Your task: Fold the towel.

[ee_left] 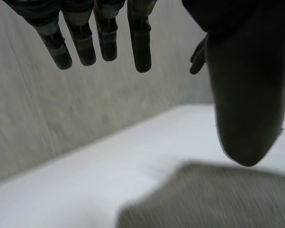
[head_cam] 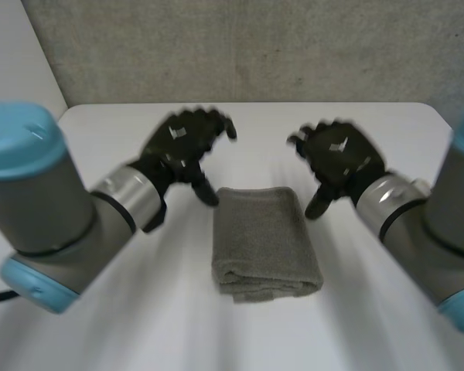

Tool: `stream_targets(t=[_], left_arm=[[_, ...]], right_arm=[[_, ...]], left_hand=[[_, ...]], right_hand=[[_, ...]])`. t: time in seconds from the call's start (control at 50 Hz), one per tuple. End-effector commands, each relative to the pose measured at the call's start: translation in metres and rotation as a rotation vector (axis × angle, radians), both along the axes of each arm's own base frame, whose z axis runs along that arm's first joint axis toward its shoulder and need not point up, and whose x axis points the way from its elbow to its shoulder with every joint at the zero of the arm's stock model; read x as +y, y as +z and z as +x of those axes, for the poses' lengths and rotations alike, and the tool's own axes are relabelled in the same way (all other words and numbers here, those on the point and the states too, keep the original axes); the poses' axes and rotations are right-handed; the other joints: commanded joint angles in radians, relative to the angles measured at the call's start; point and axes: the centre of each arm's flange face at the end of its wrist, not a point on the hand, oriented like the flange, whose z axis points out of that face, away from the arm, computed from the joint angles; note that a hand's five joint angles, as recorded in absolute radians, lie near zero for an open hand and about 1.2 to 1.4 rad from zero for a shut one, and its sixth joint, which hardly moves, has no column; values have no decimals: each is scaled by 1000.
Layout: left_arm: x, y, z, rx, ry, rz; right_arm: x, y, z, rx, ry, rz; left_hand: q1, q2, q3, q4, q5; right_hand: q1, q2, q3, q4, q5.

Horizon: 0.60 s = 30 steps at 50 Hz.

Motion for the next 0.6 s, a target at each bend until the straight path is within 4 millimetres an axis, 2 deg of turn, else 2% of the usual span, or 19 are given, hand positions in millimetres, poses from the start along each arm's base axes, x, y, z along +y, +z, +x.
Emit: stream_targets(t=[0.02,0.04,0.06,0.08,0.12,0.16,0.24,0.6], left_arm=[[-6,92,25,99,69,-166],[-6,92,25,99,69,-166],[-7,106,32,109,88,-178],[-7,106,32,109,89,-179],[-11,121,46,106,142,-167],[-14,123,52,104,172,-152],[-17,127,61,96,230,-120],[-17,119,65,55,262,-56]], right_arm=[[-4,89,-20,-110,-84,-168],[-4,89,-20,-111,-84,-169],[-6,103,-24,-135,-112,-184],[-6,103,-24,-135,-113,-184],[-12,120,-34,-171,-174,-192],[-15,123,-39,-177,-201,-186],[-20,123,-47,-179,-242,-171],[-31,123,-59,-237,-296,-145]], left_hand=[[-69,-102,-58,-65,-47],[-69,-102,-58,-65,-47],[-69,-102,-58,-65,-47],[-69,-102,-58,-65,-47],[-69,-102,-58,-65,-47],[-66,-99,-55,-62,-44],[-58,-90,-46,-54,-35],[-40,-73,-29,-36,-18]], right_hand=[[-26,-63,-62,-72,-60],[-26,-63,-62,-72,-60],[-26,-63,-62,-72,-60],[-26,-63,-62,-72,-60],[-26,-63,-62,-72,-60],[-26,-63,-62,-72,-60],[-26,-63,-62,-72,-60],[-26,-63,-62,-72,-60]])
